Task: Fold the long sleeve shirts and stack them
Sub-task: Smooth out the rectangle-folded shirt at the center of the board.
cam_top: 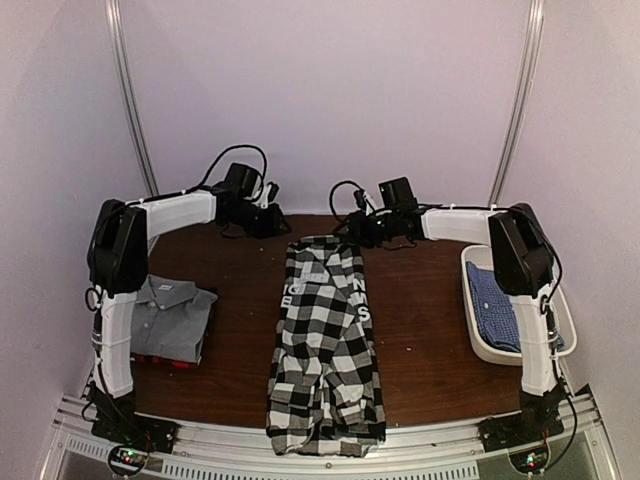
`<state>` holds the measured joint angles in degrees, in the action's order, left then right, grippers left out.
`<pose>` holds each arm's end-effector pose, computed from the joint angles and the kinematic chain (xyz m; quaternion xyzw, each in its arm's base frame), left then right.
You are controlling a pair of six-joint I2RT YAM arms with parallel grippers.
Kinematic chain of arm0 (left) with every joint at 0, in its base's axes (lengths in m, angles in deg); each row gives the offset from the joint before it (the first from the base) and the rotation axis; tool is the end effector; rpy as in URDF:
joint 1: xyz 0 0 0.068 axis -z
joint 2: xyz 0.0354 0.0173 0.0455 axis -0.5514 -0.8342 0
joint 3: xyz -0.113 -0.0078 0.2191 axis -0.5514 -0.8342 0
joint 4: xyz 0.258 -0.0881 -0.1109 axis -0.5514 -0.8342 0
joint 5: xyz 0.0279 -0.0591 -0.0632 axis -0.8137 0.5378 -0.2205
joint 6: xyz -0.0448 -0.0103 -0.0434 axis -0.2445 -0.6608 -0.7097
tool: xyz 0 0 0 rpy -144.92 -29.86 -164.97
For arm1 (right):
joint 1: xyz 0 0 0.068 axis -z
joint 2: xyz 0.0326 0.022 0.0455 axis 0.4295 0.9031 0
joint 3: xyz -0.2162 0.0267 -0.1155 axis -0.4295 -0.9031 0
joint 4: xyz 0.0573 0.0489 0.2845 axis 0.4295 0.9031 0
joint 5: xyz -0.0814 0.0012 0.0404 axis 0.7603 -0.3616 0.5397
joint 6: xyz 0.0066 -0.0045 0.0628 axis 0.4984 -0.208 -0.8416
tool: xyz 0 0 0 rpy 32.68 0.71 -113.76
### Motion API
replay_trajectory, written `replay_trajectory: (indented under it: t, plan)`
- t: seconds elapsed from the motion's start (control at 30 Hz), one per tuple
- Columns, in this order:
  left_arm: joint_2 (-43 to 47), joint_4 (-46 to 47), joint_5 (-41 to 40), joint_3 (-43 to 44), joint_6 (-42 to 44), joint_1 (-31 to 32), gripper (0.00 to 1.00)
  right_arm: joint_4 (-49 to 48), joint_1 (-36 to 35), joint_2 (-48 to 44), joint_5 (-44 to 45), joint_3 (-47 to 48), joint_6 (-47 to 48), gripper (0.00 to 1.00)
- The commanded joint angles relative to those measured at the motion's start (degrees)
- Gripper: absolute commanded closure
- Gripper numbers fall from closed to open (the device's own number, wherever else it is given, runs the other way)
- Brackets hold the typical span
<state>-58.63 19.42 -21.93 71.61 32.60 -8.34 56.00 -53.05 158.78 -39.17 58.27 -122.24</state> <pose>0.4694 -0.2397 0.1715 0.0277 0.9098 -0.3277 0.2533 0.4632 0.2759 0.1512 -0.1106 0.8416 0.4712 0.2397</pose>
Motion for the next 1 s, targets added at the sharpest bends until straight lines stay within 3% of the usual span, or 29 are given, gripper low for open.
replay_trajectory:
  t: [0.0,0.27,0.47,0.77,0.97]
  plan:
    - [4.95,6.15,4.10,-9.42,-3.77,5.72,0.76,-3.71,-3.33,-7.66,3.04,-8.20,1.07,0.57]
    - [1.55,12.81,4.47,-13.62,-9.87,9.84,0.76,-13.18,-6.49,-19.85,4.82,-26.90,-3.35,0.62]
    - [-7.20,12.94,1.04,-6.86,-9.72,9.06,0.77,-16.85,-10.57,-23.05,5.01,-35.01,-5.37,0.62]
    - [-18.09,8.80,-0.55,5.45,-9.28,5.57,0.79,-20.59,-16.94,-18.86,5.99,-36.89,-7.79,0.63]
    - [-20.59,7.86,0.54,12.60,-8.75,3.75,0.79,-18.14,-16.40,-10.36,7.18,-31.01,-6.06,0.63]
